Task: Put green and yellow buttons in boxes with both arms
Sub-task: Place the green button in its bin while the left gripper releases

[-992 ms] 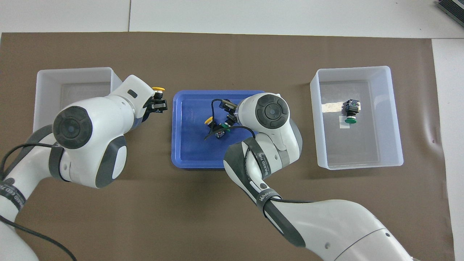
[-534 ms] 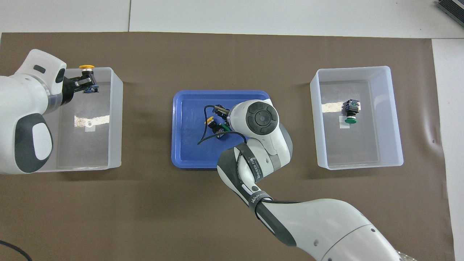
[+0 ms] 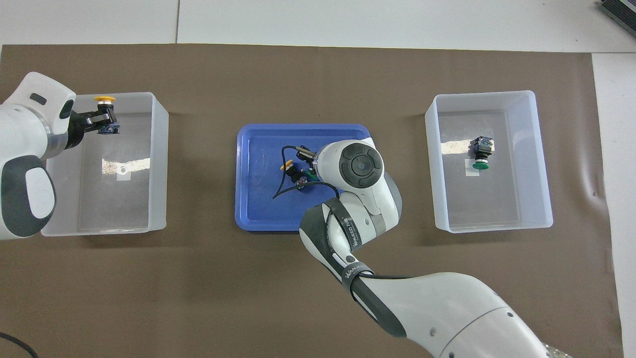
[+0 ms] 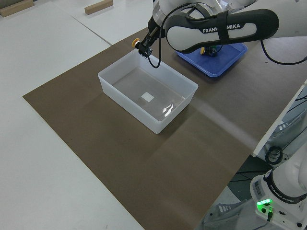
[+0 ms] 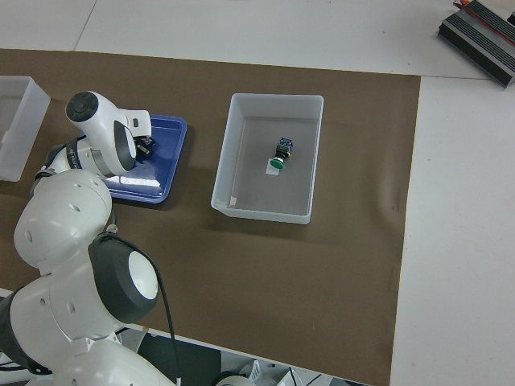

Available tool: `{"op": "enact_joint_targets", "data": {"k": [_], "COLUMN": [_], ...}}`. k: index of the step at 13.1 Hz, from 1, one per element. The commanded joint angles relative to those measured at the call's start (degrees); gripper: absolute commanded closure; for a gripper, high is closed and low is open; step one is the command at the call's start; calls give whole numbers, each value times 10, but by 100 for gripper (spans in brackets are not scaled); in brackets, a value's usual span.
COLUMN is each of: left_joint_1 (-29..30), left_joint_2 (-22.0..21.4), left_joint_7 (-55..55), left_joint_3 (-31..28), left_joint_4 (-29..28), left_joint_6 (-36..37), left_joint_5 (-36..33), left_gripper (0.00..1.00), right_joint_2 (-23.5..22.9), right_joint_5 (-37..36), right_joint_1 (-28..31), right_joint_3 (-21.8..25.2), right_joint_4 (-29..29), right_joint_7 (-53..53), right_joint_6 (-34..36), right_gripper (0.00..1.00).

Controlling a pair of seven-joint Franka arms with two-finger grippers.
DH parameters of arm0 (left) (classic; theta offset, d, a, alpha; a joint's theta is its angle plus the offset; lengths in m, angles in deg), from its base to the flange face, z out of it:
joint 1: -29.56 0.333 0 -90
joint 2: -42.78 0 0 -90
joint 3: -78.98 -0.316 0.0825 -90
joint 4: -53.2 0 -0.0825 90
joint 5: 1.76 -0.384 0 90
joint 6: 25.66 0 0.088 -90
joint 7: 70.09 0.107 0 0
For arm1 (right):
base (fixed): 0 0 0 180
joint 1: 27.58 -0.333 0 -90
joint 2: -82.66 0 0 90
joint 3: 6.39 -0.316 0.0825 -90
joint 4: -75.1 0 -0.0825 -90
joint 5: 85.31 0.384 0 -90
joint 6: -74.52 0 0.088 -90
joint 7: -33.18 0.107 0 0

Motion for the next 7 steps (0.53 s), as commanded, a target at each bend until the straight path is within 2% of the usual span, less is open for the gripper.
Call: {"op": "enact_joint_targets", "data": {"k": [1,5,7], "left_joint_1": [22,30,31], "left_joint_2": [-6,-3,9], "left_joint_7": [29,81,88], "left_joint_3": [6,6,6], "left_joint_4": [-13,-32,-31], "left_joint_6": [14,13,4], "left_joint_5": [0,1,0], "left_gripper": [100,100,100], "right_joint_2": [21,130,158], "right_joint_5": [3,-2,-3], "right_joint_1": [20,74,120], "right_joint_3": [-2,2,2], "right_joint_4": [29,23,21], "right_joint_7": [0,-48,-121], "right_joint_6": [61,157,208], "right_gripper": [100,100,100]}}
